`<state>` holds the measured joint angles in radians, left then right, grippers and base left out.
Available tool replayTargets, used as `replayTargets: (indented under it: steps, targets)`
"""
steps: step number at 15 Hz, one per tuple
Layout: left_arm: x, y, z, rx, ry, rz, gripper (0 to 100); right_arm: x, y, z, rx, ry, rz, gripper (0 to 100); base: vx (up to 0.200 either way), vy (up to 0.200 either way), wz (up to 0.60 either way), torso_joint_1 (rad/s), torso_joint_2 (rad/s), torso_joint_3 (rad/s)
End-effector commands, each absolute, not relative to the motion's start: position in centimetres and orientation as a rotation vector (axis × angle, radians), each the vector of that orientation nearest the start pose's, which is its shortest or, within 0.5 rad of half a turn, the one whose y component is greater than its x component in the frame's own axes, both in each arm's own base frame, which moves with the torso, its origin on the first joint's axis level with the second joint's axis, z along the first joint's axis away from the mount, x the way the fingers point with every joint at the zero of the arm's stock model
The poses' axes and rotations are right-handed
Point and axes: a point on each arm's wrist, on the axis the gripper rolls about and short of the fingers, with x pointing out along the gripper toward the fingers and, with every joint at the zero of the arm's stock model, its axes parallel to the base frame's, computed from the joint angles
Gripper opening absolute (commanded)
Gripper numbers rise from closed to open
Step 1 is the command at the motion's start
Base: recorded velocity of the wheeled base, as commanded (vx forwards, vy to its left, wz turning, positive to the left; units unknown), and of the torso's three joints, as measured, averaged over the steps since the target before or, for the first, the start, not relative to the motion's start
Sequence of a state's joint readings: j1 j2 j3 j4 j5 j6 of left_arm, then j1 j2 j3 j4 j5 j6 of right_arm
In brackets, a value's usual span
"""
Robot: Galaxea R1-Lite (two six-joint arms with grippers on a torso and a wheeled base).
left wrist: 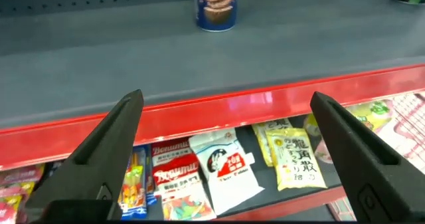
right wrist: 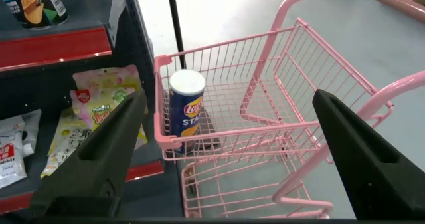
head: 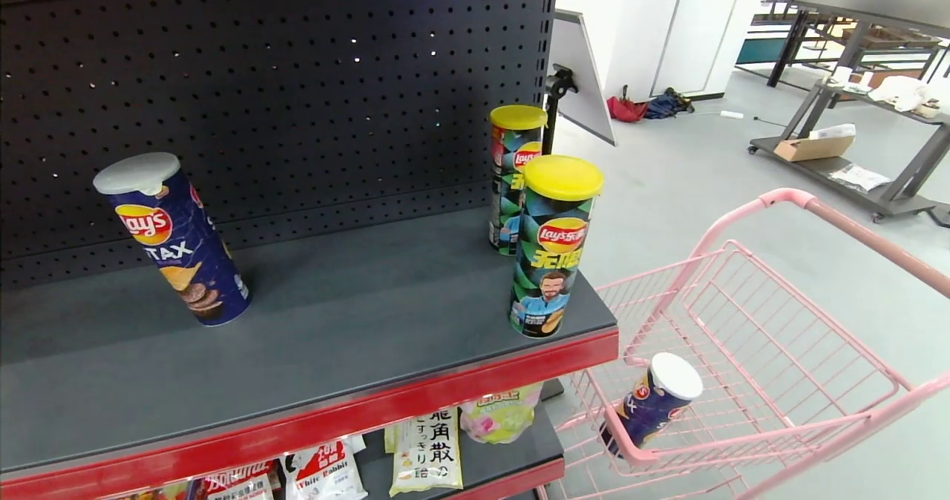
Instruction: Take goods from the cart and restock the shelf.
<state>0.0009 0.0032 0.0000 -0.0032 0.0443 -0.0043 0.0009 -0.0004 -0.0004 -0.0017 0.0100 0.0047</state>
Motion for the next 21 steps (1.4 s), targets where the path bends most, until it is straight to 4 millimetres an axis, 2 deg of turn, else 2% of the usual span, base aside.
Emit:
replayTargets:
  steps: [1, 9, 21]
  targets:
    - [-2.25, 0.10, 7.59, -0.005, 0.001, 0.044, 100, -2.28, 0.02, 7.56, 0.005, -0.002, 0.011, 100, 0.000, 0.000, 0.00, 0.000, 0.00, 0.000]
    - [-2.25, 0.10, 7.57, -0.005, 0.003, 0.044, 100, -2.28, 0.02, 7.56, 0.008, -0.001, 0.011, 100, 0.000, 0.000, 0.00, -0.011, 0.02, 0.013]
    - [-2.25, 0.10, 7.57, -0.005, 0.003, 0.044, 100, -2.28, 0.02, 7.56, 0.008, -0.001, 0.011, 100, 0.000, 0.000, 0.00, -0.150, 0.39, 0.237]
